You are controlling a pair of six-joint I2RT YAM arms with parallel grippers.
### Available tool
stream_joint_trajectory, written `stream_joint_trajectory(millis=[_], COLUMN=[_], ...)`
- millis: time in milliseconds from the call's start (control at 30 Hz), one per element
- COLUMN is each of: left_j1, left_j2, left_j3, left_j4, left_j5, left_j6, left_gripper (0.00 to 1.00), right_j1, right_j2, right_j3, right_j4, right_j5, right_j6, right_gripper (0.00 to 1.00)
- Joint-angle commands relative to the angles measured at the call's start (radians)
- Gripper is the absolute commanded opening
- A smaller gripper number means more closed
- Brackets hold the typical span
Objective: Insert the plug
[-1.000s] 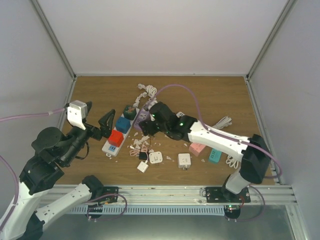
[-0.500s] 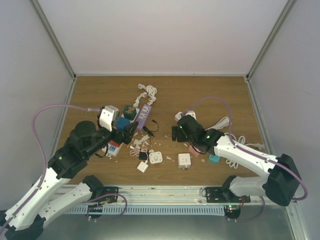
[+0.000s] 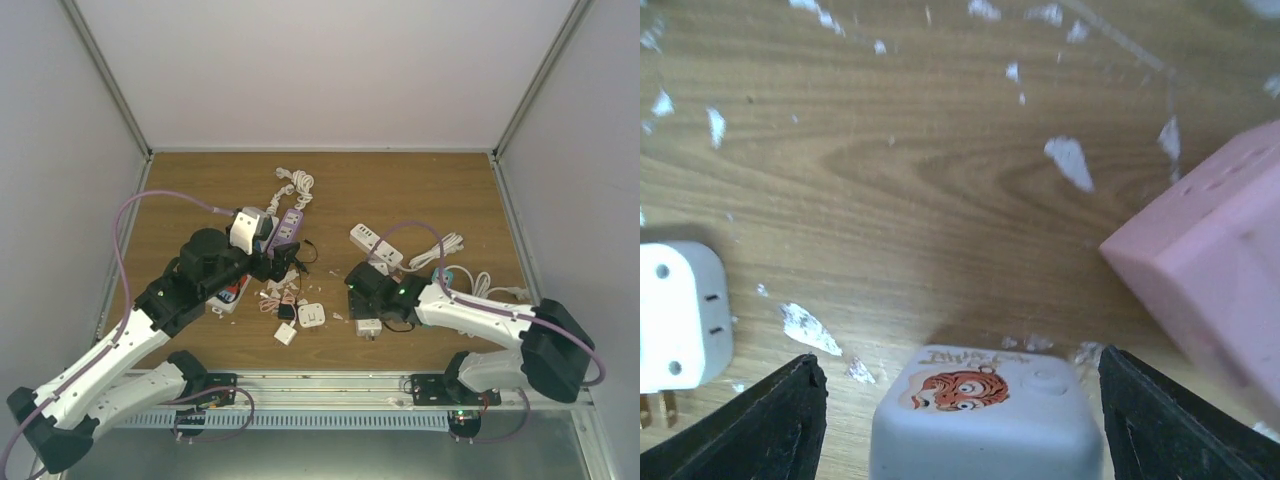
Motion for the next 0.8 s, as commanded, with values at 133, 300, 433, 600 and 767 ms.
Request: stream_joint_trajectory(millis=[133, 300, 433, 600, 767], left_j1=[0.003, 0.004, 0.003, 0.003, 0.003], left_j2=[-0.014, -0.033, -0.046, -0.057, -0.055], left_j3=[-0.039, -0.06, -0.068, -0.08, -0.086], left_j4=[0.102, 0.097, 0.091, 0.082, 0.07], left_j5=[-0.012, -0.014, -0.014, -0.01, 0.014], left_j6=[0.006, -0.002, -0.011, -0.027, -0.051], left_gripper=[0.98, 0.98, 0.99, 0.99, 0.99], right_j1=[0.079, 0.086, 0.086, 0.086, 0.086], right_j2=[0.097, 0.13, 0.146, 0.151, 0.148], right_j3=[0.054, 0.071, 0.064, 0.059, 0.023], right_j4=[-0.122, -0.124, -0.106, -0.116, -0.087], right_j5=[0.088, 0.078, 0.049, 0.045, 0.023], right_j6=[0.178, 0.166, 0.168, 0.193, 0.204], right_gripper=[0.76, 0.77, 0.74, 0.72, 0.72])
